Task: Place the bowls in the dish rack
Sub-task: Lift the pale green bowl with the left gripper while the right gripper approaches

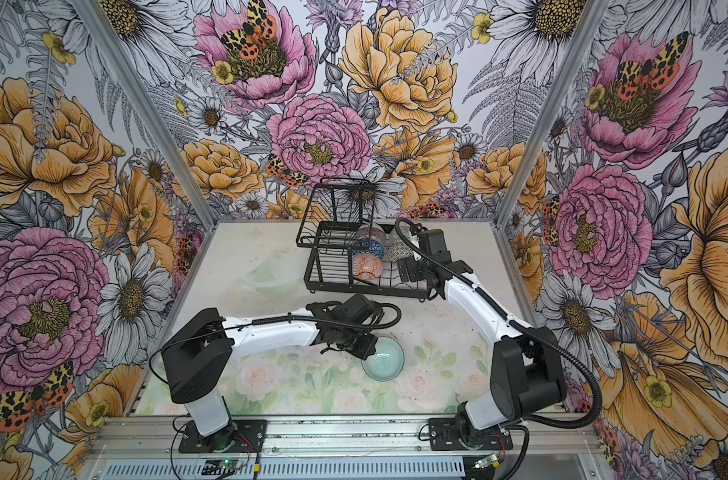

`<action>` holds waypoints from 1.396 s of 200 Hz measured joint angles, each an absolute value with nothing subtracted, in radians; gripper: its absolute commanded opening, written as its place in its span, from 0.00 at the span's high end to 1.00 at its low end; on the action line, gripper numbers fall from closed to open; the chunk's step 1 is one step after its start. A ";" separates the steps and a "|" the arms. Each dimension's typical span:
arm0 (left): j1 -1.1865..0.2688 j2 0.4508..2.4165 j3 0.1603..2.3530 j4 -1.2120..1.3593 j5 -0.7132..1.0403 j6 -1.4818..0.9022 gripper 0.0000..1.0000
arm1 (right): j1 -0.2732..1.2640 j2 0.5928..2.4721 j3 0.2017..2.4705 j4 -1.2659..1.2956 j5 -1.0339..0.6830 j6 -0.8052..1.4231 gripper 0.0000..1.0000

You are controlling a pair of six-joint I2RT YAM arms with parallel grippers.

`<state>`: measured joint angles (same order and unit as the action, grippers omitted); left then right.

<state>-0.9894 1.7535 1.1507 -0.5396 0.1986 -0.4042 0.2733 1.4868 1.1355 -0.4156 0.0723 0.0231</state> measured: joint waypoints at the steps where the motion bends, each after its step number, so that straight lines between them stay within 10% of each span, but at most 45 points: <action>1: -0.989 1.752 1.150 -0.540 0.198 -0.403 1.00 | 0.273 1.486 1.135 -0.416 0.072 0.023 0.01; 279: -0.767 1.601 1.230 -0.321 -0.090 -0.296 1.00 | 0.397 1.255 1.015 -0.406 -0.231 0.252 0.01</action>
